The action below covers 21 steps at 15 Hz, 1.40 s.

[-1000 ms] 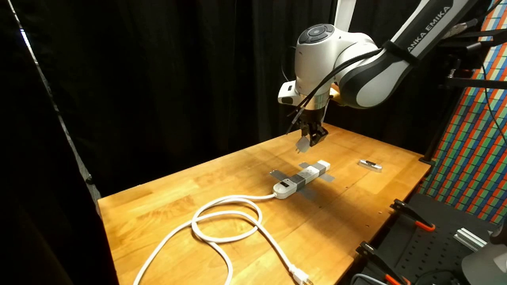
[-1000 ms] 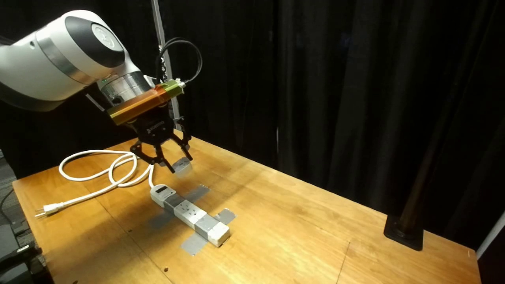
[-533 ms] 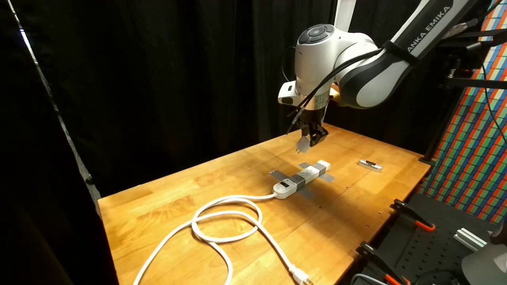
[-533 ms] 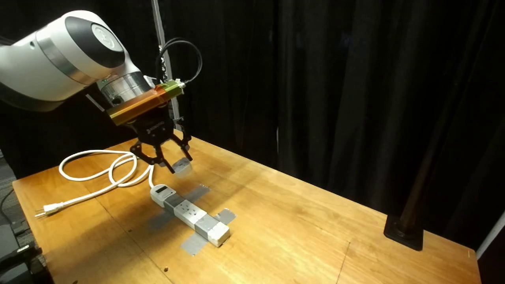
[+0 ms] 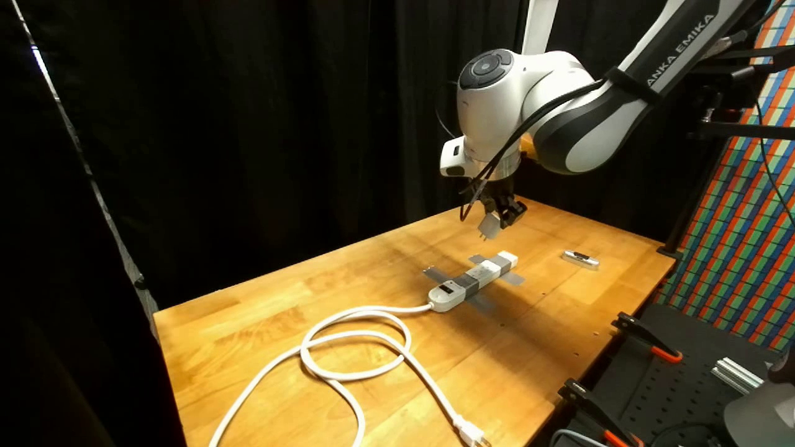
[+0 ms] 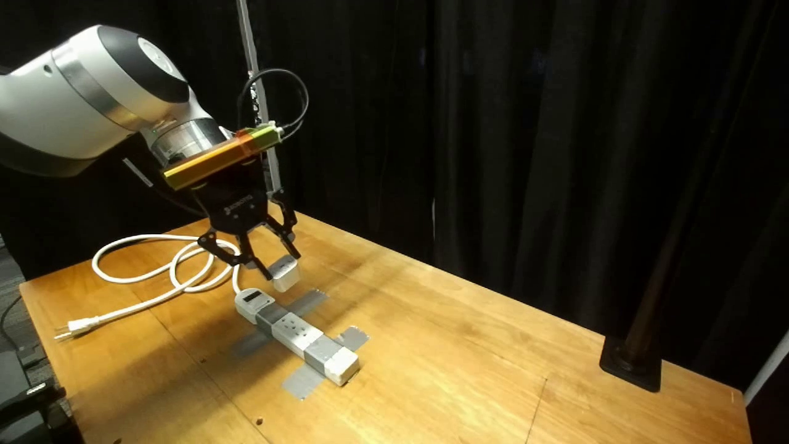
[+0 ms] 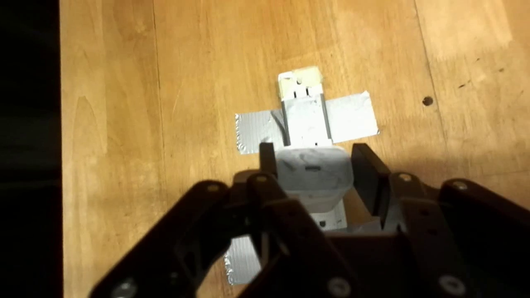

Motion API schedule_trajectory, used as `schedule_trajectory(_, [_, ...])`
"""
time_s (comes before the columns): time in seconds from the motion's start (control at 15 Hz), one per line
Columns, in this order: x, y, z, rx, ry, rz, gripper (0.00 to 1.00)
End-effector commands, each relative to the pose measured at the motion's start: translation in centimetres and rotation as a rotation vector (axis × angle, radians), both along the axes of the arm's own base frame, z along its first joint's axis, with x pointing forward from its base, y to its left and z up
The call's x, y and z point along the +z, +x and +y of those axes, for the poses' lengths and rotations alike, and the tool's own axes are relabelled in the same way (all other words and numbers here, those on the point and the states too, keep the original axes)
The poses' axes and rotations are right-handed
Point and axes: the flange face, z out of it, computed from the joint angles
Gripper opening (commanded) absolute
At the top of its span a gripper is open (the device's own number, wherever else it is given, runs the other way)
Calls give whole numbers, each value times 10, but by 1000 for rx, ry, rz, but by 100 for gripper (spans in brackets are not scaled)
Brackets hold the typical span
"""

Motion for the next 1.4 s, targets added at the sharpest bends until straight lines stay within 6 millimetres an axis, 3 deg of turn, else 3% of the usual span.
schedule_trajectory(0.0, [2, -5, 7, 64, -104, 32, 23])
schedule_trajectory(0.6, [-28, -9, 19, 303, -216, 146, 23])
schedule_trajectory(1.33, [-58, 2, 21, 386, -269, 186, 23])
